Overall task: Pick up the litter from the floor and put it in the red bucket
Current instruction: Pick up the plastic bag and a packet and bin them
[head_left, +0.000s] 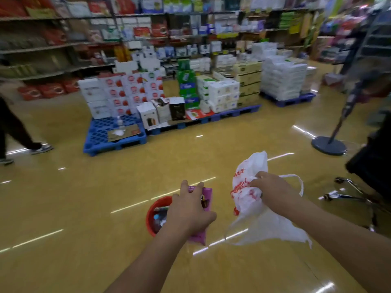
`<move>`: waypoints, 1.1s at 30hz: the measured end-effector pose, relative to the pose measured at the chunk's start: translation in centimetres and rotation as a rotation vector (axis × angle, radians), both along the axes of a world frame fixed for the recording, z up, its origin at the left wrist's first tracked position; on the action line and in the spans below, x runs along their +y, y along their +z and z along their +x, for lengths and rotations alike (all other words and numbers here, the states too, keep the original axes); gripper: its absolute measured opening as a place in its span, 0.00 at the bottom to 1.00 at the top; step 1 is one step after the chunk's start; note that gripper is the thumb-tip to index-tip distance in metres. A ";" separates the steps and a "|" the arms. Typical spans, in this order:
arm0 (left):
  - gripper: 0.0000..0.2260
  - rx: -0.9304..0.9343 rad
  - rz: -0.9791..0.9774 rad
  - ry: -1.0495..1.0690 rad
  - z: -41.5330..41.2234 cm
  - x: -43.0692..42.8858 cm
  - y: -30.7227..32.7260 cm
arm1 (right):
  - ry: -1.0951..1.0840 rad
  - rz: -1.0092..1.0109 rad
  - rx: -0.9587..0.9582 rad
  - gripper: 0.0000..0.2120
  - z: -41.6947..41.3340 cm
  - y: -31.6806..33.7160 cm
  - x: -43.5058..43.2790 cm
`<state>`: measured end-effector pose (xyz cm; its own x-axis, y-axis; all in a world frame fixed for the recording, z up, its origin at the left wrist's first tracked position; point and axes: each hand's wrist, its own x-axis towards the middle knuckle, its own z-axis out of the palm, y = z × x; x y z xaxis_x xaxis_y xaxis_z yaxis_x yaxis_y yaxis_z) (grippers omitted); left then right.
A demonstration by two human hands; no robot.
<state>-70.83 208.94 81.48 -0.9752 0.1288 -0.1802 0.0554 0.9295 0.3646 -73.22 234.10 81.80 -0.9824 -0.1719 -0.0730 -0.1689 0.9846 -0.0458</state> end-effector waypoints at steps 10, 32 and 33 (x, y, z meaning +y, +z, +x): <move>0.41 -0.008 -0.024 0.216 -2.9 -4.8 -0.7 | 0.214 -0.064 0.000 0.23 -8.6 -1.3 -5.5; 0.42 -0.065 0.030 0.353 -19.9 -20.5 -4.7 | 0.359 -0.025 -0.053 0.24 -28.1 -4.2 -23.6; 0.42 -0.069 0.030 0.352 -20.7 -21.2 -4.8 | 0.364 -0.022 -0.061 0.24 -28.9 -4.2 -24.3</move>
